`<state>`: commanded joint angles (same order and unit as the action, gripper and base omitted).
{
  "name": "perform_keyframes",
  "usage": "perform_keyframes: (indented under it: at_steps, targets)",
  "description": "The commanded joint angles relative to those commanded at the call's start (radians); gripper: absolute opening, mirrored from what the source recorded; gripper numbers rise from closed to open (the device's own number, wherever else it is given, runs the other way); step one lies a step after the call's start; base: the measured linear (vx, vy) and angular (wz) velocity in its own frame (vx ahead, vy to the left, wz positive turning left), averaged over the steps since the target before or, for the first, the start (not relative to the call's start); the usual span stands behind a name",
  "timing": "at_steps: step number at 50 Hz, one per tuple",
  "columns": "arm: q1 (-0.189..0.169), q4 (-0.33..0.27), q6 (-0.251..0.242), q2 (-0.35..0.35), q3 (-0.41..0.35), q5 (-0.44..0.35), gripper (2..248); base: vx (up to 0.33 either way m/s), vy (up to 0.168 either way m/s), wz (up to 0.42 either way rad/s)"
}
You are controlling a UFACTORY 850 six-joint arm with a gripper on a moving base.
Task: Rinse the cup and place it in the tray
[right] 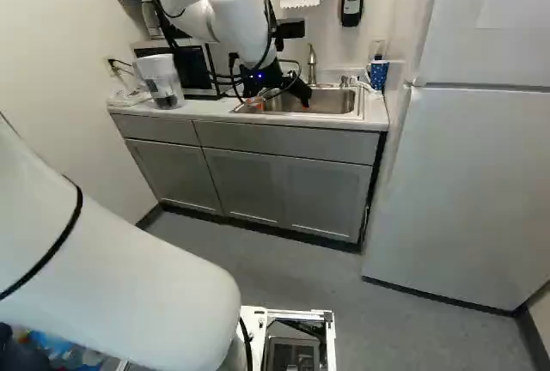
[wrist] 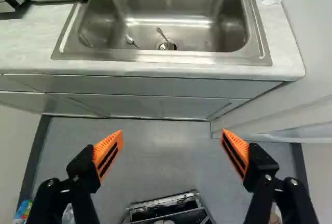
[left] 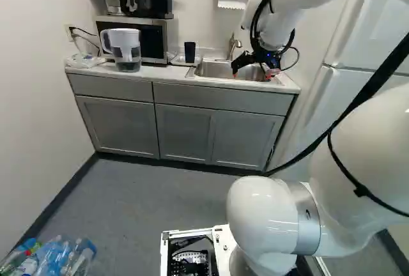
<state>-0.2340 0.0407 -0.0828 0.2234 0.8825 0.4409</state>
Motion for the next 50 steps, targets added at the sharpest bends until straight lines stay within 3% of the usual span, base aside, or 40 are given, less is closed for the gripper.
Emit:
perform_keyframes:
  at_steps: [27,50]
  targets:
    - [0.002,0.0,0.001,0.0,-0.006,-0.011,247,0.004,0.0,0.0]
    - [0.013,-0.002,0.005,0.003,-0.046,-0.076,247,0.0,0.0,0.0]
